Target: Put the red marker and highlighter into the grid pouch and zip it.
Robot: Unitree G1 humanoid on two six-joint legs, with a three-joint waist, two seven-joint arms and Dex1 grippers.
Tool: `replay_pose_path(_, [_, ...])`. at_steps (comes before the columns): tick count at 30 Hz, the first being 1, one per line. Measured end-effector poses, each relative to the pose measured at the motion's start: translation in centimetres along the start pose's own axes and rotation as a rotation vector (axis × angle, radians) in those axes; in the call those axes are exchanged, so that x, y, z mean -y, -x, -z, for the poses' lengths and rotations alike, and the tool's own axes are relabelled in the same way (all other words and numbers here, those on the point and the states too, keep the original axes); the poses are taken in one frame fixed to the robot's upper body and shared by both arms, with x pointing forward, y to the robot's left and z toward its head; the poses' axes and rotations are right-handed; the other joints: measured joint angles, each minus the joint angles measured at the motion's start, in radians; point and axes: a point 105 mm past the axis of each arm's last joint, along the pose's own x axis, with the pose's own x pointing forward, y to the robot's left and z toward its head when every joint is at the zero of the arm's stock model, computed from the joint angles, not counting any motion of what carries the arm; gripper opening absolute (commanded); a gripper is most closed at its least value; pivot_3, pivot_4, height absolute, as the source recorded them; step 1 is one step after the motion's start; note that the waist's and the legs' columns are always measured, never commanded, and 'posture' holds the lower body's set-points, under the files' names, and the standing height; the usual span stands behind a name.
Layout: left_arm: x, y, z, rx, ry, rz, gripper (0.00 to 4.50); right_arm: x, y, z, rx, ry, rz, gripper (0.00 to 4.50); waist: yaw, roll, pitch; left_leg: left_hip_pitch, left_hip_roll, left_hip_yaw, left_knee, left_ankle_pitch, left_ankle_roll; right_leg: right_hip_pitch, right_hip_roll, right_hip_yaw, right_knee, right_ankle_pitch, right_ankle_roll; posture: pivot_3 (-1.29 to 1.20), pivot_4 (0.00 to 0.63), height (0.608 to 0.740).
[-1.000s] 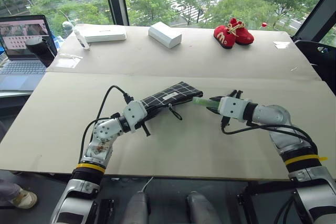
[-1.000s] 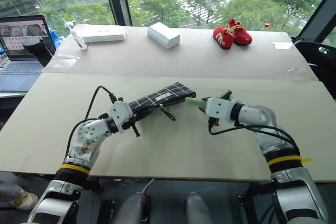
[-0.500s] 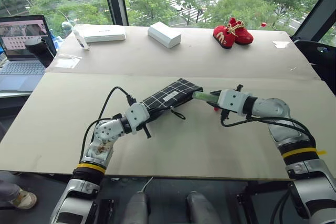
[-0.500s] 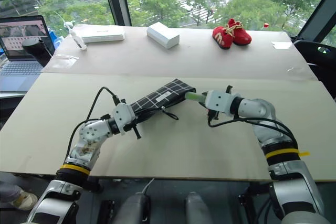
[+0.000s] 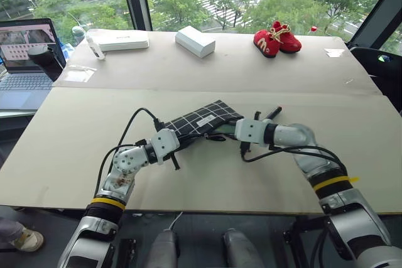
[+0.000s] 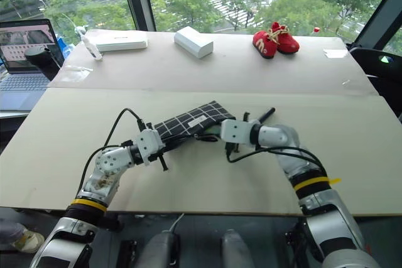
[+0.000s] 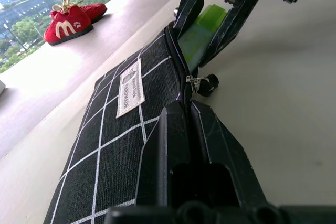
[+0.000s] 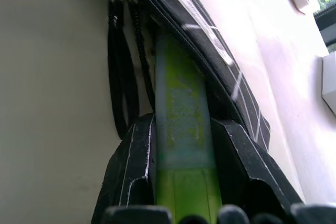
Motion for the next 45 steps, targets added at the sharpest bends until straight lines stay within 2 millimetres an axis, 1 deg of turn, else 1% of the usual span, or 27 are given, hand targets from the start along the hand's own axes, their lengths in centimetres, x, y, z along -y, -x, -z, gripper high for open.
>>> replay_pose_path(4, [0.0,0.2,0.0,0.006,0.018,0.007,0.00,-0.1,-1.7,-1.7,0.037,0.136,-0.023,1.08,0.000,0.000,0.000,0.000,0.000,0.000,0.000,0.000,0.000,0.000,0.000,0.000,0.000,0.000,0.000,0.00,0.150,0.729])
replay_pose_path(6, [0.0,0.4,-0.3,0.034,0.041,0.010,0.00,-0.1,-2.4,-2.5,0.066,0.191,-0.017,1.08,0.000,0.000,0.000,0.000,0.000,0.000,0.000,0.000,0.000,0.000,0.000,0.000,0.000,0.000,0.000,0.00,0.150,0.729])
replay_pose_path(10, [0.3,0.8,-1.4,0.097,0.115,0.042,0.00,0.0,-2.6,-3.2,0.117,0.244,-0.005,1.08,0.003,0.000,0.000,0.000,0.000,0.000,0.000,0.000,0.000,0.000,0.000,0.000,0.000,0.000,0.000,0.00,0.150,0.729])
replay_pose_path(11, [0.4,0.9,-1.7,0.108,0.127,0.053,0.00,0.0,-2.6,-3.4,0.132,0.256,-0.005,2.08,0.003,0.000,0.000,0.000,0.000,0.000,0.000,0.000,0.000,0.000,0.000,0.000,0.001,0.000,0.000,0.00,0.150,0.729])
replay_pose_path(12, [0.4,1.0,-1.9,0.114,0.133,0.061,0.00,-0.1,-2.5,-3.5,0.142,0.265,-0.008,2.28,0.002,0.000,0.000,0.000,0.000,0.000,0.000,0.000,0.000,0.000,0.000,0.000,0.001,0.000,0.000,0.00,0.150,0.729])
replay_pose_path(13, [0.3,1.1,-2.1,0.116,0.137,0.074,0.00,-0.2,-2.4,-3.6,0.156,0.275,-0.015,2.64,0.000,0.000,0.000,0.001,0.000,0.000,0.000,0.000,0.000,0.000,0.000,0.000,0.001,0.000,0.000,0.00,0.150,0.729])
replay_pose_path(15, [0.2,1.4,-2.2,0.111,0.128,0.083,0.00,-0.3,-2.1,-3.4,0.157,0.268,-0.028,3.23,-0.001,0.000,0.000,0.001,0.000,0.000,0.000,0.000,0.000,0.000,0.000,0.000,0.002,0.000,0.000,0.00,0.150,0.729])
replay_pose_path(16, [0.1,1.5,-2.1,0.107,0.126,0.084,0.00,-0.2,-2.0,-3.2,0.156,0.261,-0.029,3.62,-0.001,0.000,0.000,0.001,0.000,0.000,0.000,0.000,0.000,0.000,0.000,0.000,0.001,0.000,0.000,0.00,0.150,0.729])
replay_pose_path(18, [0.1,1.5,-2.1,0.105,0.125,0.085,0.00,0.1,-1.8,-3.1,0.156,0.256,-0.022,4.27,-0.002,0.000,0.000,0.001,0.000,0.000,0.000,0.000,0.000,0.000,0.000,0.000,0.002,0.000,0.000,0.00,0.150,0.729])
replay_pose_path(20, [-0.1,1.3,-2.3,0.115,0.117,0.078,0.00,0.5,-1.6,-3.1,0.163,0.248,-0.011,4.27,-0.002,0.000,0.000,0.001,0.000,0.000,0.000,0.000,0.000,0.000,0.000,0.000,0.002,0.000,0.000,0.00,0.150,0.729])
replay_pose_path(22, [-0.4,1.3,-2.2,0.108,0.110,0.059,0.00,1.3,-0.7,-2.2,0.135,0.243,0.005,4.27,0.001,0.000,0.000,0.001,0.000,0.000,0.000,0.000,0.000,0.000,0.000,0.000,0.002,0.000,0.000,0.00,0.150,0.729])
replay_pose_path(24, [-0.7,1.8,-1.4,0.079,0.111,0.033,0.00,3.0,1.1,-1.0,0.116,0.188,0.065,4.27,0.003,0.000,0.000,0.001,0.000,0.000,0.000,0.000,0.000,0.000,-0.001,0.000,0.001,0.000,0.000,0.00,0.150,0.729])
replay_pose_path(25, [-0.8,2.1,-1.1,0.060,0.104,0.021,0.00,4.2,2.6,-0.5,0.122,0.139,0.111,4.27,0.003,0.000,0.000,0.001,0.000,0.000,0.000,0.000,0.000,0.000,-0.001,0.000,0.001,0.000,0.000,0.00,0.150,0.729])
replay_pose_path(26, [-0.9,2.2,-0.8,0.050,0.104,0.014,0.00,5.3,3.8,-0.3,0.132,0.090,0.152,4.27,0.002,0.000,0.000,0.001,0.000,0.000,0.000,0.000,0.000,0.001,0.000,0.000,0.001,0.000,0.000,0.00,0.150,0.729])
replay_pose_path(27, [-0.9,2.2,-0.7,0.045,0.103,0.008,0.00,6.4,4.9,-0.3,0.160,-0.003,0.191,4.27,0.000,0.000,0.000,0.001,0.001,0.000,0.000,0.000,0.000,0.001,0.000,0.000,0.001,0.000,0.000,0.00,0.150,0.729])
replay_pose_path(28, [-0.9,2.1,-0.6,0.041,0.101,0.006,0.00,6.9,5.5,-0.4,0.188,-0.064,0.217,4.27,0.000,0.000,0.000,0.001,0.001,0.000,0.000,0.000,0.000,0.001,0.000,0.000,0.001,0.000,-0.001,0.00,0.150,0.729])
replay_pose_path(29, [-0.9,2.1,-0.6,0.036,0.097,0.003,0.00,7.3,6.2,-0.6,0.228,-0.161,0.226,4.27,0.000,0.000,0.000,0.001,0.001,-0.001,0.000,0.000,0.001,0.002,0.000,0.000,0.001,0.000,-0.001,0.00,0.150,0.729])
replay_pose_path(30, [-0.9,2.1,-0.5,0.028,0.091,0.000,0.00,7.4,7.0,-0.7,0.278,-0.292,0.225,4.27,0.000,0.000,0.000,0.001,0.001,-0.001,0.000,0.000,0.001,0.002,0.000,0.000,0.001,0.000,-0.001,0.00,0.150,0.729])
replay_pose_path(32, [-1.0,2.1,-0.4,0.023,0.087,-0.005,0.00,7.5,8.1,-0.3,0.341,-0.499,0.232,4.27,0.000,0.000,0.000,0.001,0.001,-0.001,0.000,0.000,0.001,0.001,0.000,0.000,0.001,0.000,-0.001,0.00,0.150,0.729])
replay_pose_path(33, [-1.0,2.1,-0.4,0.022,0.086,-0.009,0.00,7.8,8.5,0.2,0.343,-0.565,0.255,4.27,0.000,0.000,0.000,0.001,0.001,-0.001,0.000,0.000,0.001,0.001,0.000,0.000,0.002,0.000,-0.001,0.00,0.150,0.729])
replay_pose_path(35, [-1.1,2.1,-0.4,0.021,0.086,-0.017,0.00,9.0,9.0,1.9,0.261,-0.633,0.369,4.27,-0.001,0.000,0.000,0.002,0.001,0.000,0.000,0.000,0.001,0.001,0.000,0.000,0.003,0.000,-0.001,0.00,0.150,0.729])
replay_pose_path(36, [-1.1,2.1,-0.4,0.020,0.086,-0.019,0.00,9.5,9.1,2.9,0.205,-0.656,0.424,4.27,-0.002,0.000,0.000,0.002,0.000,0.000,0.000,0.000,0.001,0.000,0.000,0.000,0.003,0.000,-0.001,0.00,0.150,0.729])
replay_pose_path(38, [-1.1,2.1,-0.4,0.019,0.086,-0.023,0.00,10.3,9.4,5.6,0.056,-0.744,0.566,4.27,-0.001,0.000,0.000,0.002,0.001,0.000,0.000,0.000,0.000,-0.001,0.000,0.000,0.005,0.000,-0.001,0.00,0.150,0.729])
replay_pose_path(40, [-1.1,2.1,-0.4,0.019,0.086,-0.027,0.00,10.1,9.4,7.6,-0.050,-0.857,0.671,4.27,-0.001,0.000,0.000,0.001,0.001,0.000,0.000,0.000,0.000,-0.002,0.000,0.000,0.005,-0.001,-0.001,0.00,0.150,0.729])
replay_pose_path(43, [-1.2,2.1,-0.4,0.018,0.086,-0.034,0.00,9.0,8.6,8.9,-0.124,-0.972,0.731,4.27,-0.003,0.000,0.000,0.000,0.000,0.000,0.000,0.000,0.000,-0.002,0.000,0.000,0.005,-0.001,-0.001,0.00,0.150,0.729])
replay_pose_path(45, [-1.2,2.0,-0.5,0.022,0.083,-0.038,0.00,8.6,8.5,9.8,-0.177,-1.052,0.802,4.27,-0.002,0.000,0.000,0.000,0.000,0.000,0.000,0.000,0.000,-0.002,0.000,0.000,0.006,-0.001,-0.001,0.00,0.150,0.729])
